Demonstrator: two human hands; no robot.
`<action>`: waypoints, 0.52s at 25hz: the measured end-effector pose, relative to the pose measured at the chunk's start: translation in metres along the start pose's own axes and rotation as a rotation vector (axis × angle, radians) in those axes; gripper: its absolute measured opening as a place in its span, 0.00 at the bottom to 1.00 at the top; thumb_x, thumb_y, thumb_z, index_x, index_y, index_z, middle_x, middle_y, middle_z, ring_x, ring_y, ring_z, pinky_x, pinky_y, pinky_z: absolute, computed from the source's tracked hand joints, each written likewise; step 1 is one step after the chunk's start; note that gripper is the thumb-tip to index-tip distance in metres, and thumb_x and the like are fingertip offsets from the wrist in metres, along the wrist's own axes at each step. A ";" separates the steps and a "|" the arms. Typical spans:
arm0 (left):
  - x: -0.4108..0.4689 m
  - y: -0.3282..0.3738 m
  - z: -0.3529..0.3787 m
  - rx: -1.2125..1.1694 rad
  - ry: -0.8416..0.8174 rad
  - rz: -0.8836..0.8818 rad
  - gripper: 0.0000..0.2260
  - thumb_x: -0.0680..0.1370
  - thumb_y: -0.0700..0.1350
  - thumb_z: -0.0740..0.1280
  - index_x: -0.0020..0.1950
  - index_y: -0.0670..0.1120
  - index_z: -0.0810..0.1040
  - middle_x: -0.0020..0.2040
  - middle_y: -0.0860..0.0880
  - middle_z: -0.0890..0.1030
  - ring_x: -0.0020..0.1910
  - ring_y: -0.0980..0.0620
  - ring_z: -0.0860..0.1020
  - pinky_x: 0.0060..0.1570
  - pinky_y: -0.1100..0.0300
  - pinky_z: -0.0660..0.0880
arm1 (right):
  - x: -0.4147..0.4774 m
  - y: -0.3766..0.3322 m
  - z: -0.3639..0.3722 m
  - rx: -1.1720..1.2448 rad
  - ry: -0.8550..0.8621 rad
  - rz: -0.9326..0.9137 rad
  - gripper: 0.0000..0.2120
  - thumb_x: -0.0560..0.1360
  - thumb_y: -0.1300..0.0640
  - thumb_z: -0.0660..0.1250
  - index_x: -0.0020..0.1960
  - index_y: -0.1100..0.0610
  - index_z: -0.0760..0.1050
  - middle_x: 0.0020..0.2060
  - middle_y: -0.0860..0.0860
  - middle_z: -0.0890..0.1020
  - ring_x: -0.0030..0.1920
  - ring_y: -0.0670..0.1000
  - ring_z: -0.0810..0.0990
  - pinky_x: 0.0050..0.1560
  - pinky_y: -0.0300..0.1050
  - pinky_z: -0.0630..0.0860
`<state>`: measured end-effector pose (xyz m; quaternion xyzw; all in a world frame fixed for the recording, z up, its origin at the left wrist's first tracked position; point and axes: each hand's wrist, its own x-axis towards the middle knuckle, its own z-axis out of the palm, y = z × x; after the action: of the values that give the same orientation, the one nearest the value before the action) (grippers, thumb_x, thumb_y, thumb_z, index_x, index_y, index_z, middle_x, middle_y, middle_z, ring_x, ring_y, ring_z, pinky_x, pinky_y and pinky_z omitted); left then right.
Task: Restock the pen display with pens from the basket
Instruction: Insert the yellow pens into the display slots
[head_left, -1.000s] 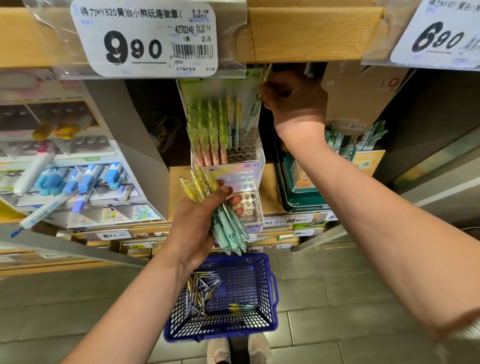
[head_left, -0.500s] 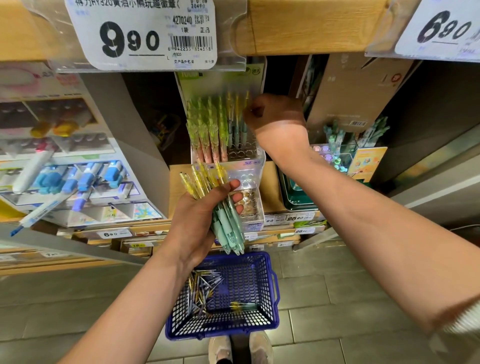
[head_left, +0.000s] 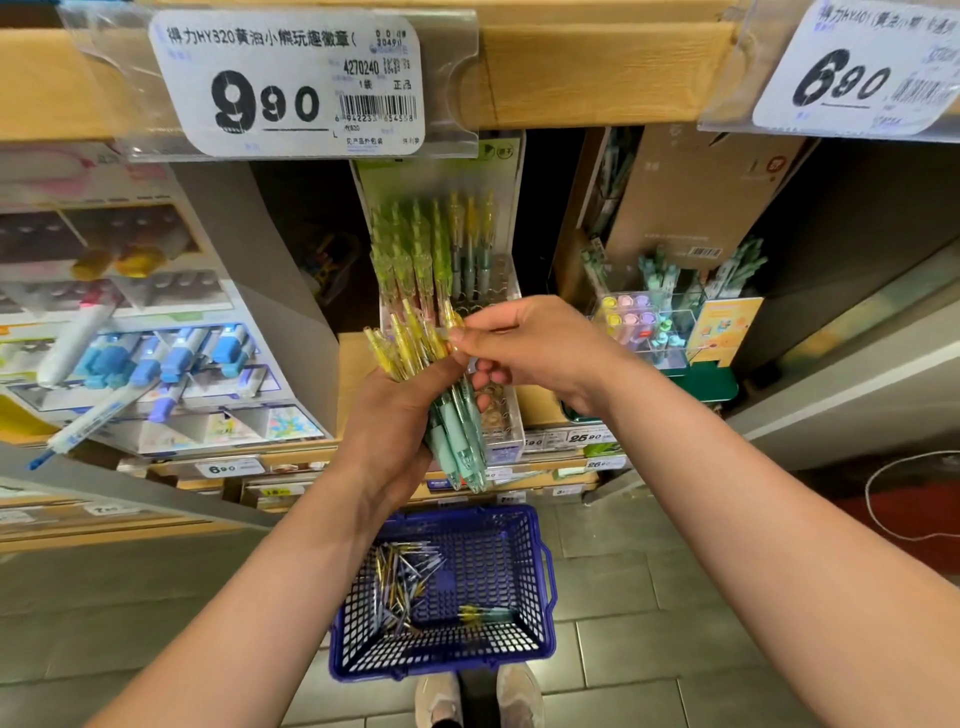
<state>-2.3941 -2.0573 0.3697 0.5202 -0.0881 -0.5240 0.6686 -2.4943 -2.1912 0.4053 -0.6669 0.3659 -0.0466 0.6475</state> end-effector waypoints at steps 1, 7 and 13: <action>0.000 0.001 0.000 0.022 -0.003 0.005 0.13 0.77 0.42 0.74 0.59 0.38 0.83 0.53 0.37 0.85 0.46 0.44 0.85 0.48 0.52 0.83 | -0.001 0.001 0.000 0.067 -0.010 0.021 0.10 0.73 0.51 0.76 0.51 0.56 0.85 0.38 0.52 0.87 0.37 0.47 0.83 0.39 0.37 0.79; 0.003 0.003 -0.002 0.002 0.082 -0.041 0.20 0.74 0.43 0.76 0.61 0.35 0.80 0.48 0.39 0.85 0.42 0.44 0.83 0.42 0.54 0.82 | 0.004 -0.019 -0.028 0.217 0.447 -0.192 0.01 0.76 0.62 0.74 0.46 0.57 0.83 0.35 0.51 0.86 0.37 0.48 0.85 0.45 0.44 0.85; 0.005 0.004 -0.002 -0.046 0.061 -0.042 0.17 0.75 0.43 0.76 0.61 0.39 0.80 0.49 0.39 0.84 0.44 0.45 0.84 0.44 0.55 0.81 | 0.031 -0.039 -0.057 0.072 0.706 -0.474 0.11 0.78 0.62 0.70 0.44 0.46 0.82 0.34 0.42 0.84 0.38 0.46 0.85 0.51 0.53 0.84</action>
<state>-2.3884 -2.0609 0.3693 0.5222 -0.0448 -0.5237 0.6716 -2.4861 -2.2595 0.4362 -0.6527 0.3996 -0.4323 0.4768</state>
